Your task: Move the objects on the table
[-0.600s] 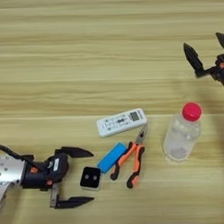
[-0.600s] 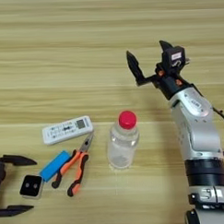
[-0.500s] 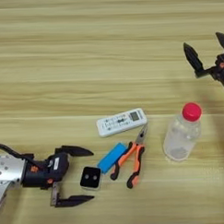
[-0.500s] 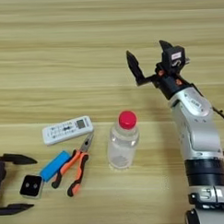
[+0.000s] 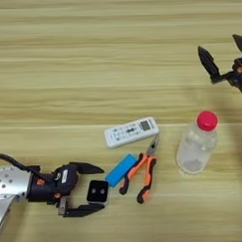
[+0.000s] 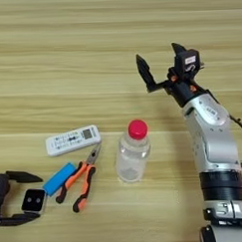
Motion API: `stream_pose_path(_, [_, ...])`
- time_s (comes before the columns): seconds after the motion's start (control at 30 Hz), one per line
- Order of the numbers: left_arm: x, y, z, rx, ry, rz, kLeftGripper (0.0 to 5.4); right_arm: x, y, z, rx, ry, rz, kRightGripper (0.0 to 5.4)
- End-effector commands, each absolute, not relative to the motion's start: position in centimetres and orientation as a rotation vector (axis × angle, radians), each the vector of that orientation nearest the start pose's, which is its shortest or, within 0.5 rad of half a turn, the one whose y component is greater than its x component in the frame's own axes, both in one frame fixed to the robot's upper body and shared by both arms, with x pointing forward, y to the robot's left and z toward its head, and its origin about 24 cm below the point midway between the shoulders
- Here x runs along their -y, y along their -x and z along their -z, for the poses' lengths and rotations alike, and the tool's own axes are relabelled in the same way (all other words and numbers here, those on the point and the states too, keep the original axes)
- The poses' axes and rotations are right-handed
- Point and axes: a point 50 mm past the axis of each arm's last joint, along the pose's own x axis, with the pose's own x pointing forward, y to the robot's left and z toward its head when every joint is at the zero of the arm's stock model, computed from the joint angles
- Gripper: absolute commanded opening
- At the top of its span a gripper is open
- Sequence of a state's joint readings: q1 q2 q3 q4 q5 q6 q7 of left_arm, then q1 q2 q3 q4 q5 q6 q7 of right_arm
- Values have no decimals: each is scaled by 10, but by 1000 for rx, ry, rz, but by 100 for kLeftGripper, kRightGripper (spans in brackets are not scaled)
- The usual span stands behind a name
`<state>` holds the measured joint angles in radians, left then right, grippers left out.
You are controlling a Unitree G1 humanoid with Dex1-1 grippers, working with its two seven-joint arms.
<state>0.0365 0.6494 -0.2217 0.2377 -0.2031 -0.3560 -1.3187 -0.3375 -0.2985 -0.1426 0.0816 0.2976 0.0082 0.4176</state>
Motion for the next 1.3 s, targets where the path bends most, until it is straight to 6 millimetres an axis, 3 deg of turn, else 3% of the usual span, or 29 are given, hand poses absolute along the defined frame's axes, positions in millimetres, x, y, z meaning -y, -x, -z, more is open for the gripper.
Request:
stream_pose_path(0.03, [-208, -188, -12, -311, -395, 1476, 347, 197, -310, -138, 295, 35, -353, 540])
stream_pose_path(0.4, [-209, -189, -12, -304, -396, 1468, 245, 198, -311, -136, 292, 33, -350, 540])
stream_pose_path(0.83, [-216, -191, -14, -278, -392, 1440, 241, 197, -313, -136, 291, 32, -352, 540])
stream_pose_path(1.3, [-219, -220, -75, -45, -296, 1347, 241, 195, -314, -135, 293, 22, -355, 540])
